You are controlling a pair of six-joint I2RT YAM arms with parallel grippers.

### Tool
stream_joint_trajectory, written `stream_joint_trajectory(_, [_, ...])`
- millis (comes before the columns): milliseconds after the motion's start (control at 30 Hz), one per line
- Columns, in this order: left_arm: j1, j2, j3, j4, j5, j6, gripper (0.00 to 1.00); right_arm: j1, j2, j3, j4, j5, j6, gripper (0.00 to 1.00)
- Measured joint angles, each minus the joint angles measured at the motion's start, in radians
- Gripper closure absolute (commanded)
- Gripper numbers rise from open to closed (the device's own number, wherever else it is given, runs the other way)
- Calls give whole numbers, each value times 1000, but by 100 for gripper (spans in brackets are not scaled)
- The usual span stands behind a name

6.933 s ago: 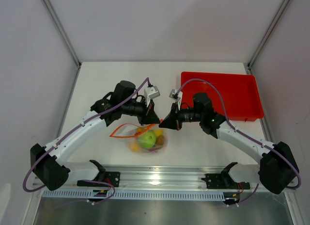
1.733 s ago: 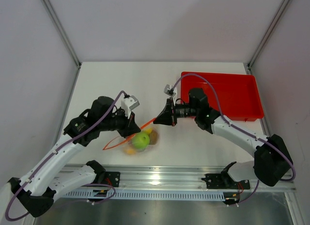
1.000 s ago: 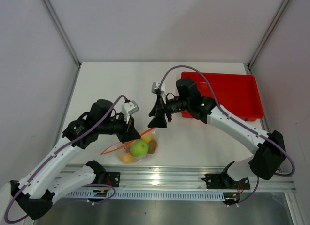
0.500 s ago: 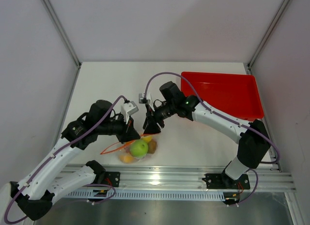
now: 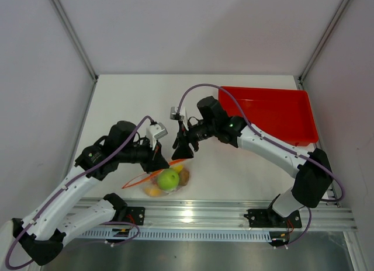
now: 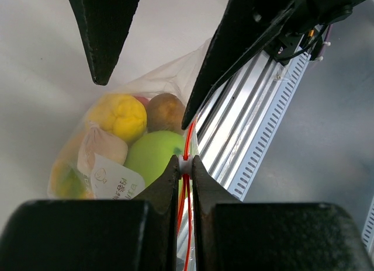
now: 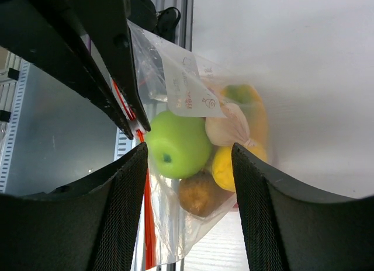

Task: Place the food in the zip-top bag and seal the zipper
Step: Zip the zipper food storage bag at the center of the board.

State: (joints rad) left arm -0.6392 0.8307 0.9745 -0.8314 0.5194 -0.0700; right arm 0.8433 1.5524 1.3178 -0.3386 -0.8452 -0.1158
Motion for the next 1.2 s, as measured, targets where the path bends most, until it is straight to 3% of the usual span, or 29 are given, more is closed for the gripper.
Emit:
stream_joint_trajectory(367, [0,0,0,6,0,0,99,20,0,9,-19,-85,-13,42])
stream_joint_trajectory(567, [0,0,0,6,0,0,99,55,42,44,-66,-98,-39,49])
stream_joint_trajectory(800, [0,-2,0,5,-3,0,99,66,56,46,-99,-95,-47,69])
stream_joint_trajectory(1000, [0,-2,0,6,-13,1,99,68,56,46,-106,-83,-46,100])
stream_joint_trajectory(1200, [0,-2,0,1,-43,1,99,71,37,9,-48,-9,2,100])
